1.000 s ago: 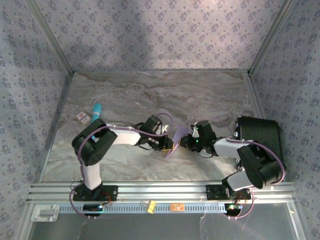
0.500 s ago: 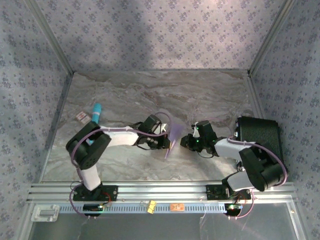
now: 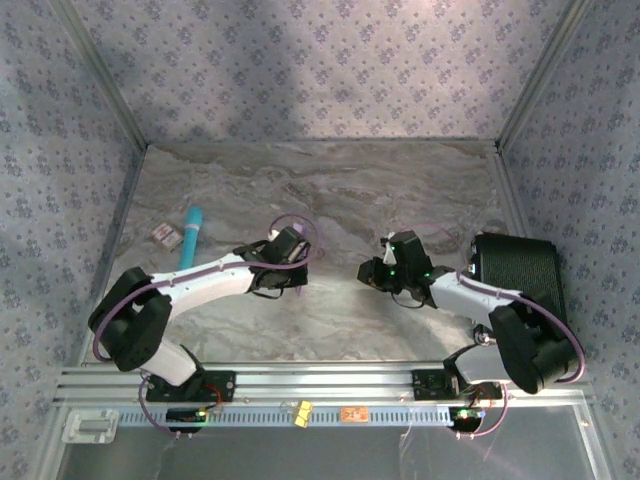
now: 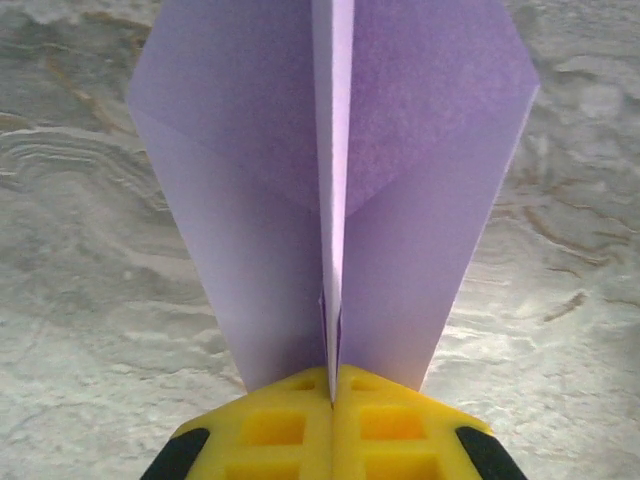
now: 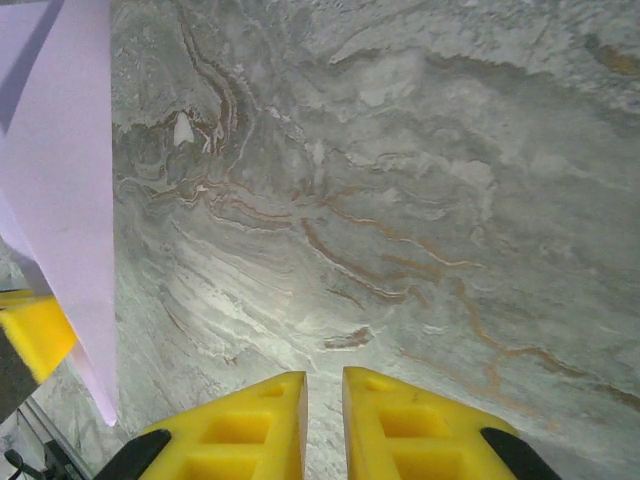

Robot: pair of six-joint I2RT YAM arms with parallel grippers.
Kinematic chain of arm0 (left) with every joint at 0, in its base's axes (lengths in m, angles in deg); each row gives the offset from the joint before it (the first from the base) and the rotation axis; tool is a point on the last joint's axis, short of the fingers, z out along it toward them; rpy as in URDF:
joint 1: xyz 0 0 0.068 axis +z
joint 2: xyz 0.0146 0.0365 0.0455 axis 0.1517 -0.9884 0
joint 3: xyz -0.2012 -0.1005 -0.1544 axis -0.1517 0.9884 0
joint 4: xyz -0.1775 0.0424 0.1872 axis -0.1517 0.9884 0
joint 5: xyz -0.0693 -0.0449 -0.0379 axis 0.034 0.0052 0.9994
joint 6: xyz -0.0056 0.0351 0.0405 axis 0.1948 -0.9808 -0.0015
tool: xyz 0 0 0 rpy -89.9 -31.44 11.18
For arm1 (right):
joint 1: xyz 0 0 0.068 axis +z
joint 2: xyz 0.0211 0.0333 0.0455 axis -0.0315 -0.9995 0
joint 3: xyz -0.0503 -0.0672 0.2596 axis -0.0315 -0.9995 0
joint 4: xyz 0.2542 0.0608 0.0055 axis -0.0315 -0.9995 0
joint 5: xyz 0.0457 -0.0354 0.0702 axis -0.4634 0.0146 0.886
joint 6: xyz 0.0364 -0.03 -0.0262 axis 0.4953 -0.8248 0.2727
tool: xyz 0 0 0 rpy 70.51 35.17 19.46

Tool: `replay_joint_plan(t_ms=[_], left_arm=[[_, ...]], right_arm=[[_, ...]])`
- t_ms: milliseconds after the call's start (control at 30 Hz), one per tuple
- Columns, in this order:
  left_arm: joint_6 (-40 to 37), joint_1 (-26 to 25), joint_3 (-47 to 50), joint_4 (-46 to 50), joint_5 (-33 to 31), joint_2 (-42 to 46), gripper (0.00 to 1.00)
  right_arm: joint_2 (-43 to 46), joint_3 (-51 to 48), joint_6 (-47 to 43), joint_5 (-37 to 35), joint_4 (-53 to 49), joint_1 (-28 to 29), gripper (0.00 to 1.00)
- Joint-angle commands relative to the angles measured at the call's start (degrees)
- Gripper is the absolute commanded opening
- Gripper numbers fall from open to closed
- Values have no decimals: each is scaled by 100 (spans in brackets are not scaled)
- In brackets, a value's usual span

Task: Fold a paper plane with a square sheet of paper (pick it up from the middle)
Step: Move the paper plane to the center of the table.

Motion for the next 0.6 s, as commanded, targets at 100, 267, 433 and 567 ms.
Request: replay_joint_plan(t_ms=[100, 267, 433, 567], left_arm=[[192, -62, -131, 181, -100, -284, 6], [250, -74, -122, 159, -26, -420, 6], [213, -77, -105, 133, 7, -470, 9], [102, -75, -139, 97, 142, -546, 9]], right_arm=[[-205, 269, -74, -51, -124, 166, 18], [-219, 308, -67, -62, -111, 211, 18], [-222, 296, -63, -73, -117, 216, 18], [-232, 305, -61, -78, -121, 225, 18]])
